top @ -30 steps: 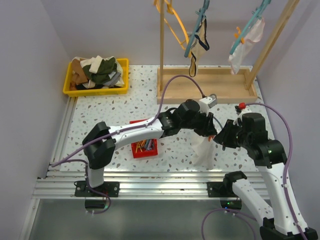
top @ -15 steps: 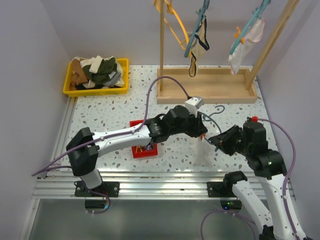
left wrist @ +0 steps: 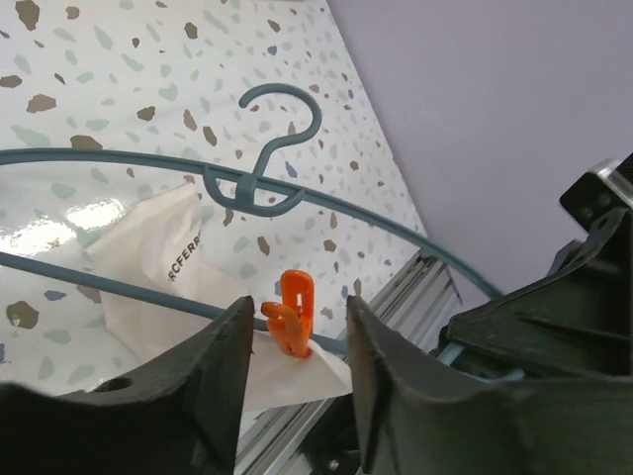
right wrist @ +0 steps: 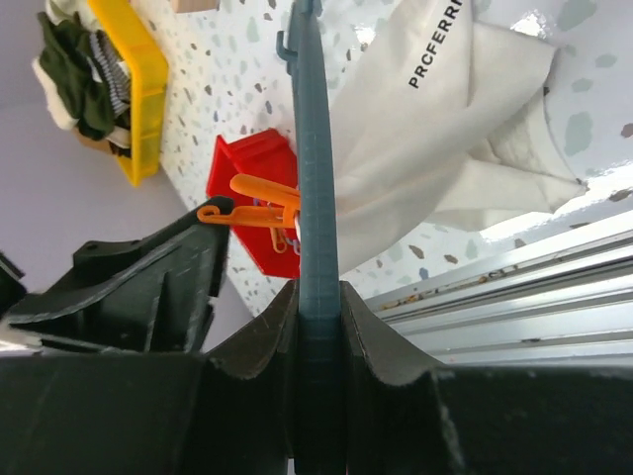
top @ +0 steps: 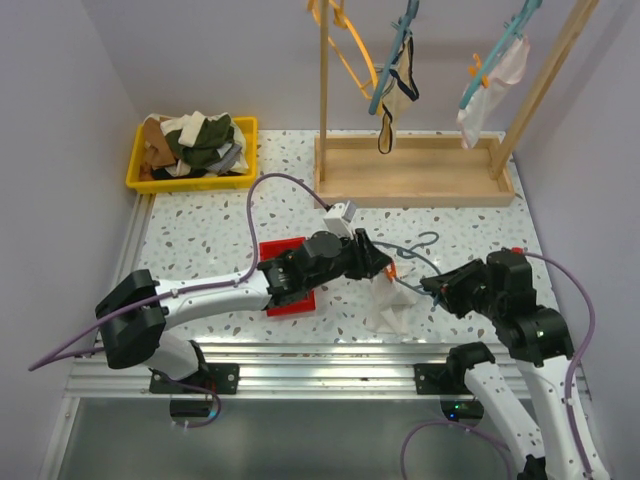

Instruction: Remove the underwear clipped to the hanger

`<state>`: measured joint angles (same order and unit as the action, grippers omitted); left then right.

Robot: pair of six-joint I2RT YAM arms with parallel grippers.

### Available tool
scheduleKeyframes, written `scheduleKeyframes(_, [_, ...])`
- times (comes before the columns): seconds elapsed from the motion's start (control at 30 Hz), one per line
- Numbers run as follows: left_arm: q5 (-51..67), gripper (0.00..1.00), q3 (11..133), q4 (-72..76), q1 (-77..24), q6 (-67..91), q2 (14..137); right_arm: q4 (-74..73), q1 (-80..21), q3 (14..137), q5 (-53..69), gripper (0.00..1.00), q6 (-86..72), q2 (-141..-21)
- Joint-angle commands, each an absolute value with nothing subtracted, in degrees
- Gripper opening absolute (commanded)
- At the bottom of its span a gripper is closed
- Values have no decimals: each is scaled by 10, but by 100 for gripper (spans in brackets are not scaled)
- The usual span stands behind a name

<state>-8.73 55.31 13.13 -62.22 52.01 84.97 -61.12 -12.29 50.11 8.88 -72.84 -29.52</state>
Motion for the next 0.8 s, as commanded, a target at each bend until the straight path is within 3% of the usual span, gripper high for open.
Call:
scheduleKeyframes(0.0, [-115, 49, 556, 208, -617, 560, 844, -606, -120, 511, 51, 0, -664, -313])
scheduleKeyframes(0.23, [-117, 100, 595, 176, -617, 575, 862, -607, -120, 580, 38, 0, -473, -367])
scheduleKeyframes(0.53, [-60, 100, 607, 74, -605, 677, 869, -628, -133, 686, -78, 0, -197, -388])
scheduleKeyframes(0.77, [111, 100, 553, 227, -577, 830, 922, -579, -141, 633, -49, 0, -159, -347])
